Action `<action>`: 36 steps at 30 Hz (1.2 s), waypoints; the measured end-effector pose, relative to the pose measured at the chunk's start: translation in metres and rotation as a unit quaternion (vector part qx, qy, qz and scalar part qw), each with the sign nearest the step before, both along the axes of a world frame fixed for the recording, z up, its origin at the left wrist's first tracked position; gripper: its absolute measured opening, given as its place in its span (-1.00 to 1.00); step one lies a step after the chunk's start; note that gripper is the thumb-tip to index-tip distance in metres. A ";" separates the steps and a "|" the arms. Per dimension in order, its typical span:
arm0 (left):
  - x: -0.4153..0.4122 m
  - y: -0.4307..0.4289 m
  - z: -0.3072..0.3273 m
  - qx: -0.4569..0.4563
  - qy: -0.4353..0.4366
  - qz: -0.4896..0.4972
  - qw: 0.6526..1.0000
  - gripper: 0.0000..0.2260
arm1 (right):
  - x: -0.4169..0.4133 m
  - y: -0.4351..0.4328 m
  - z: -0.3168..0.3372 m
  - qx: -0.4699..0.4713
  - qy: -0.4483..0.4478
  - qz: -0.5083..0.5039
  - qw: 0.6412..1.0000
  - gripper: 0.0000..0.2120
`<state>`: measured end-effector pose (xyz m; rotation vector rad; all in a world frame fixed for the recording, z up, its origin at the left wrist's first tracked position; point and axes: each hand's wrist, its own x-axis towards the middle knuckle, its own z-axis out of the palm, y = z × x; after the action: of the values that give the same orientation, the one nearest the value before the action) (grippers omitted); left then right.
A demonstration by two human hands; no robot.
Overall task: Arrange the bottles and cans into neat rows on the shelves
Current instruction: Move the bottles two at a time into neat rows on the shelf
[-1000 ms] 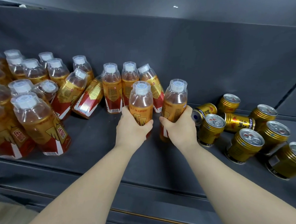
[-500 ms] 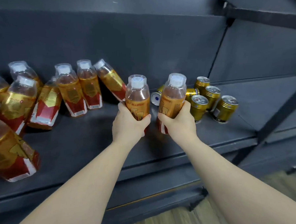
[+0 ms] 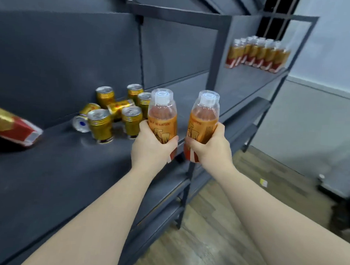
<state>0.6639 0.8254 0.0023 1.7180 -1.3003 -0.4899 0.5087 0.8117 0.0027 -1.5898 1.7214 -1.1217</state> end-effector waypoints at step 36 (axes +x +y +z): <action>-0.452 -0.238 -0.014 0.010 -0.031 -0.288 0.957 -0.36 | -0.437 -0.148 -0.014 0.039 -0.020 -0.293 0.955 -0.33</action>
<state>0.2120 0.5869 -0.0119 1.3566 -1.8533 -0.7845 0.0722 0.6640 -0.0114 -1.0148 2.2539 -1.3137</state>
